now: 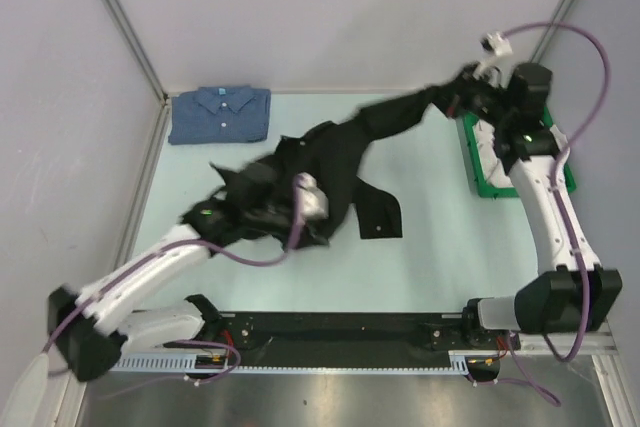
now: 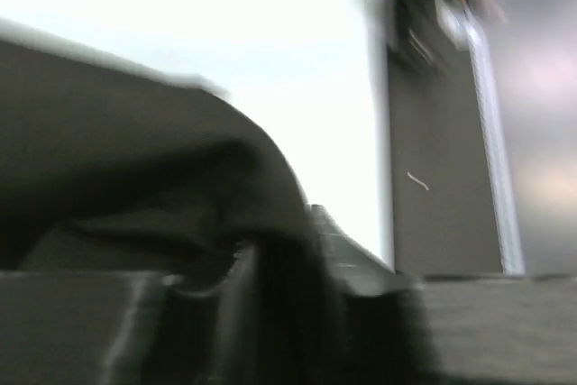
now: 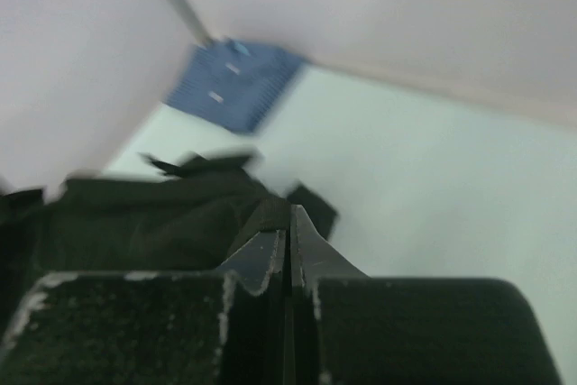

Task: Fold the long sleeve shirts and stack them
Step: Flatten the shirt out

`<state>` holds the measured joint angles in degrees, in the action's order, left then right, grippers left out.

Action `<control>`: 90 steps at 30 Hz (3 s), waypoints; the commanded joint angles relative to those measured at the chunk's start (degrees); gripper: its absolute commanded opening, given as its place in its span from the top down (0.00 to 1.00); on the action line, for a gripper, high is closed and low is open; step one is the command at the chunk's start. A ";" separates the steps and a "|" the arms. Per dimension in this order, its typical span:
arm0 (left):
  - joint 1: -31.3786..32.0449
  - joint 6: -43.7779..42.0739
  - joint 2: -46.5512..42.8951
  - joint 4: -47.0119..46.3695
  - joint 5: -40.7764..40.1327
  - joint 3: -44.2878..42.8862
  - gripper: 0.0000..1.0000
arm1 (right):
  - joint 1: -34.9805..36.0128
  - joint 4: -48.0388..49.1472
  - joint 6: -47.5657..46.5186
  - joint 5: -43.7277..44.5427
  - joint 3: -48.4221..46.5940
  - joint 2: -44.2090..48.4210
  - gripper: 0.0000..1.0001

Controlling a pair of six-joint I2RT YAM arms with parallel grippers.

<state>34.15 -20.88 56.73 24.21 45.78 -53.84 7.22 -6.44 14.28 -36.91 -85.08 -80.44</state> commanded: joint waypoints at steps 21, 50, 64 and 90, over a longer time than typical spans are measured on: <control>-3.66 -18.49 29.57 16.48 -10.08 -11.97 0.22 | -15.40 -28.90 -39.77 -6.51 24.35 13.21 1.00; -22.54 -26.48 25.81 14.89 -31.59 -18.75 0.06 | -16.80 -28.28 -36.61 -5.11 23.91 17.16 1.00; -27.47 -8.60 16.42 5.26 -20.63 -5.24 0.16 | -17.24 -26.44 -34.50 -5.81 22.24 17.16 1.00; -8.65 -14.01 30.28 -2.94 -57.21 -5.92 0.61 | -17.24 -21.86 -29.93 -4.75 22.68 16.11 1.00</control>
<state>27.64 -33.30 85.47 20.75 -9.69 -56.71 -9.72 -31.46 -17.02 -41.87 -60.25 -64.84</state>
